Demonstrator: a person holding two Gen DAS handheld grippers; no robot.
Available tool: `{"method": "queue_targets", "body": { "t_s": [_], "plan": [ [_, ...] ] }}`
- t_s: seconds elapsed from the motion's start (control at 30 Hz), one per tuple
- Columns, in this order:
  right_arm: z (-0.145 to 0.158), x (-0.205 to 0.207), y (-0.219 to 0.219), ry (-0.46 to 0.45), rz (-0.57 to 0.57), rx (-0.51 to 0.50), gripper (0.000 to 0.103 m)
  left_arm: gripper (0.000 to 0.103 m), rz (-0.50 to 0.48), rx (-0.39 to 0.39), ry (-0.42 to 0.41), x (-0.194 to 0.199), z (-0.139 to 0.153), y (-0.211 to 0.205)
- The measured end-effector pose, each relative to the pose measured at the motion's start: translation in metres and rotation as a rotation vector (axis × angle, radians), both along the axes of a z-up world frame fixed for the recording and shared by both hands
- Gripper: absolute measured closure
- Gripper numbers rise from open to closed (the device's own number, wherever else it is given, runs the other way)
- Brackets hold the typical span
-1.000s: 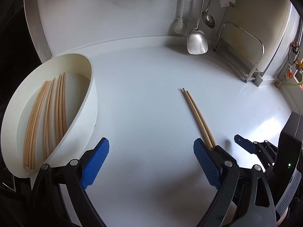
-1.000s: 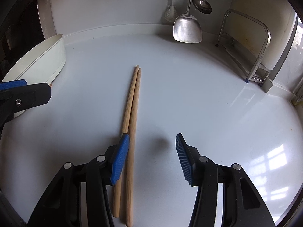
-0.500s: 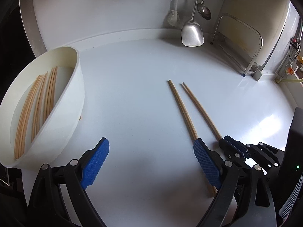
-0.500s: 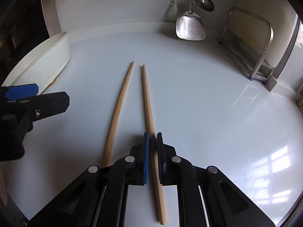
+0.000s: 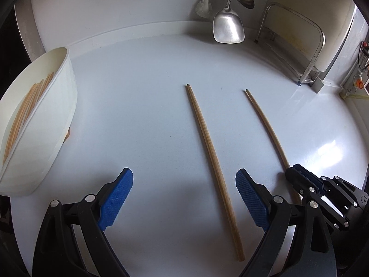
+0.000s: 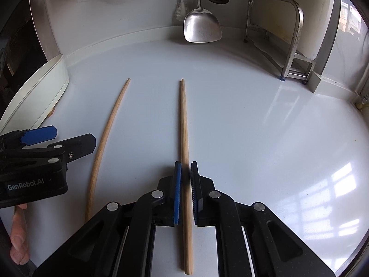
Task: Organize utensils
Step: 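Grasp a chopstick with the right tool while the left tool grasps the other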
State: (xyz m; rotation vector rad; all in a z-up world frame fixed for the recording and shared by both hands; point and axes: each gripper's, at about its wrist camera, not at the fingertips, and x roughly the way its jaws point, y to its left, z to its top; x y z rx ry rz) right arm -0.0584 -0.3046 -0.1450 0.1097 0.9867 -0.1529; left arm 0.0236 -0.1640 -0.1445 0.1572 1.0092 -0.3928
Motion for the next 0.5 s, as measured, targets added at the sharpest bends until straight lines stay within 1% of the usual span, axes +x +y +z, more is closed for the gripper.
{"method": "queue_targets", "body": {
  "t_s": [0.1,0.23,0.5],
  "plan": [
    [0.000,-0.003,-0.006,0.000,-0.005,0.002,0.086,0.014,0.001,0.019,-0.018,-0.002,-0.001,-0.004],
    [0.001,-0.006,-0.007,-0.003,0.008,0.008,0.076,0.014,0.010,0.026,-0.019,-0.003,-0.004,-0.006],
    [0.000,-0.002,0.000,0.001,0.050,-0.028,0.076,0.014,0.040,0.046,0.000,-0.002,-0.012,-0.004]
  ]
}}
